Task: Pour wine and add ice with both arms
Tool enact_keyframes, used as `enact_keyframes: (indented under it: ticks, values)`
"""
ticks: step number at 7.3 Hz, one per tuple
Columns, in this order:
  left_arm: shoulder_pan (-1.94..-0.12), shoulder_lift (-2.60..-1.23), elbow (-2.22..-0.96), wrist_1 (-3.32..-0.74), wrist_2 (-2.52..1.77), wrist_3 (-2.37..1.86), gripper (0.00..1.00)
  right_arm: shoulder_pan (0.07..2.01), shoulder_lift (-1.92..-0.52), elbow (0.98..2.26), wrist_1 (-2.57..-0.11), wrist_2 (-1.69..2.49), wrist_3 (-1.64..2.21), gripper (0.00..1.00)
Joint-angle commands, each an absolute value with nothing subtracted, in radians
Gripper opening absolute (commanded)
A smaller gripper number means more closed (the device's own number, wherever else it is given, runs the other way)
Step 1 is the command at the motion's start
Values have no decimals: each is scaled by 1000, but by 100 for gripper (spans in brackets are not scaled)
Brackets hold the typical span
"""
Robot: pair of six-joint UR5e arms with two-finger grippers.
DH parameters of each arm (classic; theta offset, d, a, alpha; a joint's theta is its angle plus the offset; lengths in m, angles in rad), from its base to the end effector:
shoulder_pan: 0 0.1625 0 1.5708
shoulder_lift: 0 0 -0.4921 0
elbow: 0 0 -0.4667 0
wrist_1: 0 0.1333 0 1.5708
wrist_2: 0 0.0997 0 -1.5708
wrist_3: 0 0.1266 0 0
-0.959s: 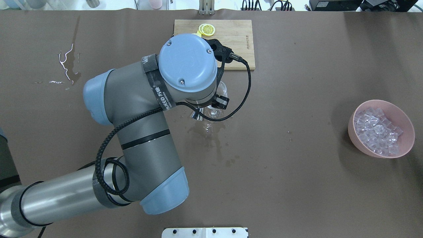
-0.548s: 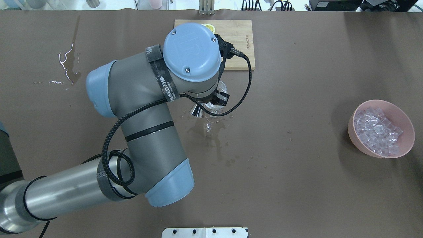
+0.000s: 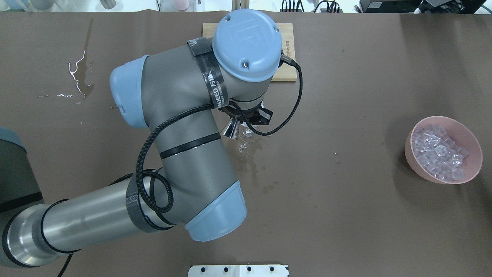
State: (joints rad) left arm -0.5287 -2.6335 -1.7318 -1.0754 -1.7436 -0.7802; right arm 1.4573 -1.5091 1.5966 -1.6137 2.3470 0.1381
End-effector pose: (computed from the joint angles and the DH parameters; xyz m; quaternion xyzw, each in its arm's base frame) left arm 0.5880 -0.4726 -0.0102 0.1537 0.3298 0.1520 0.9190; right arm -0.0235 -0.6001 0.6987 -0.0270 -0.3779 0.0029 0.9254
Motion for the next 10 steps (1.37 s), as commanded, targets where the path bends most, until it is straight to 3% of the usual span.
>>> enact_keyframes:
  ticks: [1, 4, 6, 10]
  values:
    - [-535, -2671, -1686, -1000, -1775, -756, 0, 1457, -1511, 1597, -1614, 2347, 138, 100]
    - [-551, -2701, -1664, -904, -1792, -684, 0, 1457, -1514, 1597, -1614, 2347, 138, 100]
    - [-551, -2822, -1532, -816, -1790, -648, 0, 1457, -1514, 1589, -1614, 2350, 137, 100]
    - [-566, -2824, -1519, -772, -1790, -598, 0, 1457, -1514, 1591, -1614, 2352, 138, 100]
